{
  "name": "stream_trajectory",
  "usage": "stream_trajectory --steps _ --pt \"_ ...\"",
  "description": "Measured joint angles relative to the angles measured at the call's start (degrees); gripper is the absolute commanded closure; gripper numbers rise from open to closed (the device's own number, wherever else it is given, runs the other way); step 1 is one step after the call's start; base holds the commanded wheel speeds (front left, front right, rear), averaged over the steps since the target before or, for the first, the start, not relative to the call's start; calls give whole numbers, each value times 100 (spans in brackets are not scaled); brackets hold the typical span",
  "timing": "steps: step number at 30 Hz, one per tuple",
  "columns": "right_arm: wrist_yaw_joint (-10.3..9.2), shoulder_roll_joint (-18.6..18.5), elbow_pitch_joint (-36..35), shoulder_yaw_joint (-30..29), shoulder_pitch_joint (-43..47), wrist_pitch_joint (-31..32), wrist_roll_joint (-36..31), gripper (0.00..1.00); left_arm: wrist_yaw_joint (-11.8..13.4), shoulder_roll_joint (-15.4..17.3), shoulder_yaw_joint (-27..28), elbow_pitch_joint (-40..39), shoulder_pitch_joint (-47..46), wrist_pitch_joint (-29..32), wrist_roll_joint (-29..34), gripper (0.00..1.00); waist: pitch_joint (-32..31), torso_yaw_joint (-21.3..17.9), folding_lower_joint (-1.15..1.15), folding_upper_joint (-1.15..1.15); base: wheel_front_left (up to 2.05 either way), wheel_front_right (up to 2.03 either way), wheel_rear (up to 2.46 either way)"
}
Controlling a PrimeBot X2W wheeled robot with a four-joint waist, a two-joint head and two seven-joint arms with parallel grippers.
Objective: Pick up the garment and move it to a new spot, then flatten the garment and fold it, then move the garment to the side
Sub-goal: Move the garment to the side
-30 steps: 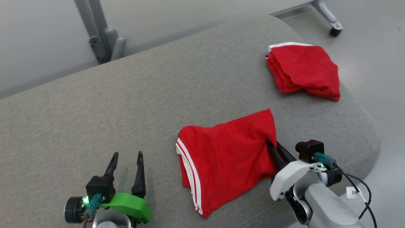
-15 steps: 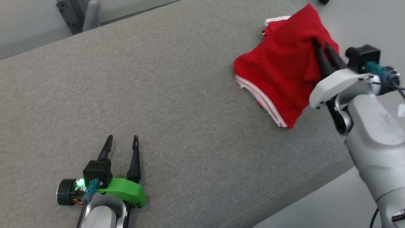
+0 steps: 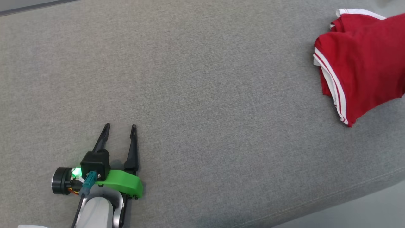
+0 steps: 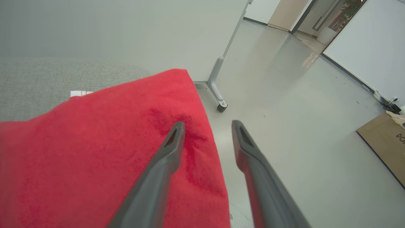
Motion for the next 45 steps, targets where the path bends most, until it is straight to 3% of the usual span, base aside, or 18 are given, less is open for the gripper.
stream_trajectory --steps 4,7,11,19,29,45 --pt "0 126 -415 -514 140 -1 -372 0 4 1 36 -30 0 0 -3 0 41 159 0 0 0 0 0" --pt "1 564 -1185 -600 356 0 -563 0 49 5 47 -47 19 0 -42 0 3 266 0 0 0 0 0" --pt "2 1247 -2074 -197 929 0 -363 0 180 5 97 -77 125 3 -88 0 -177 333 0 0 0 0 0" --pt "1 1937 -3047 993 2238 0 474 0 309 8 103 -85 352 3 -378 0 -633 532 0 0 0 0 0" --pt "-1 2253 -3600 1552 3439 0 892 0 422 7 147 -56 703 4 -556 0 -1116 990 0 0 0 0 0" --pt "0 2447 -3786 1358 4236 0 488 0 385 7 431 -76 1273 3 -612 0 -2065 1298 0 0 0 0 0"
